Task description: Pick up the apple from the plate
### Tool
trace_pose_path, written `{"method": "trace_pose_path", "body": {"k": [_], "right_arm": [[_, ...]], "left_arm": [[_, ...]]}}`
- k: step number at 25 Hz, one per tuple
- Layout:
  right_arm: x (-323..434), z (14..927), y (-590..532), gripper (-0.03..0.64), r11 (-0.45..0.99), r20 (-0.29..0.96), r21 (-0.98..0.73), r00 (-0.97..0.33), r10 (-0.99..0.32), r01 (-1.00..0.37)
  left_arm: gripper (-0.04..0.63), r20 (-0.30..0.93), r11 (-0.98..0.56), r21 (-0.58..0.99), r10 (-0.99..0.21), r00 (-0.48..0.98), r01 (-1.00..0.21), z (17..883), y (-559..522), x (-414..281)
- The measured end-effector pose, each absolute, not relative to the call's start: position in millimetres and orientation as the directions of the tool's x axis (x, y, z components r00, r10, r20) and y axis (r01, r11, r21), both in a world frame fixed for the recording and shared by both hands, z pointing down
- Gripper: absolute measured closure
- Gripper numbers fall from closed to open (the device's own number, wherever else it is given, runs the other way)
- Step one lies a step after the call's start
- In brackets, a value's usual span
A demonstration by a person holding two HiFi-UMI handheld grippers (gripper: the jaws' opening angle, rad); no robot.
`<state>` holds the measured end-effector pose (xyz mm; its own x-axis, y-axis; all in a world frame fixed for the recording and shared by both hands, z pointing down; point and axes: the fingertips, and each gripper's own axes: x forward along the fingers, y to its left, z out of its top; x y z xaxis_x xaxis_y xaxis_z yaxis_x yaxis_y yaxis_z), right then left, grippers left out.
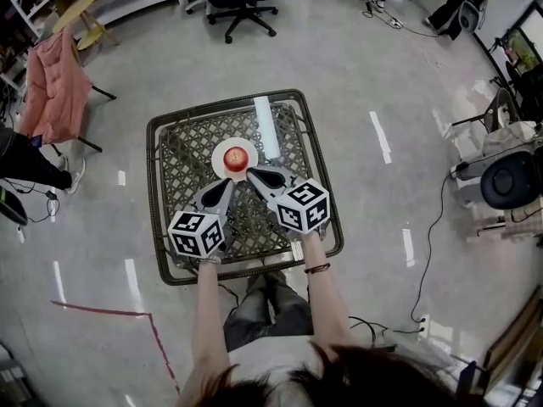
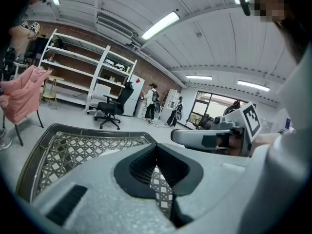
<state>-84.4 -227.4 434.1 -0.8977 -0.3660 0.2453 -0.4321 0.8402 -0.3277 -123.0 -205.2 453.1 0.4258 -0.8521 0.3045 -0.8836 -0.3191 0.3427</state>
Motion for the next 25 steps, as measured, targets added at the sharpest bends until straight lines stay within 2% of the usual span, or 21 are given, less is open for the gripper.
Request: {"method": "trace_pose_path", "body": {"k": [4, 11, 25], "right_arm": [[-86, 457, -240, 0.607, 0.848, 0.295, -0.276, -0.88, -0.373, -0.452], [-89, 482, -270, 0.607, 0.861, 0.305, -0.248, -0.879, -0.366, -0.444], [-85, 529, -292, 0.607, 0.831, 0.306, -0.304, -0.874, -0.378, -0.466]], "left_arm": [[0.586, 0.325, -0.331, 0.335, -0.838, 0.438, -0.882, 471, -220, -129], [0.586, 0.351, -0.329, 0.339, -0.825, 0.443, -0.881, 502, -243, -138], [0.586, 0.42, -0.319, 0.3, -0.802, 0.425, -0.899, 555, -253, -138]]}}
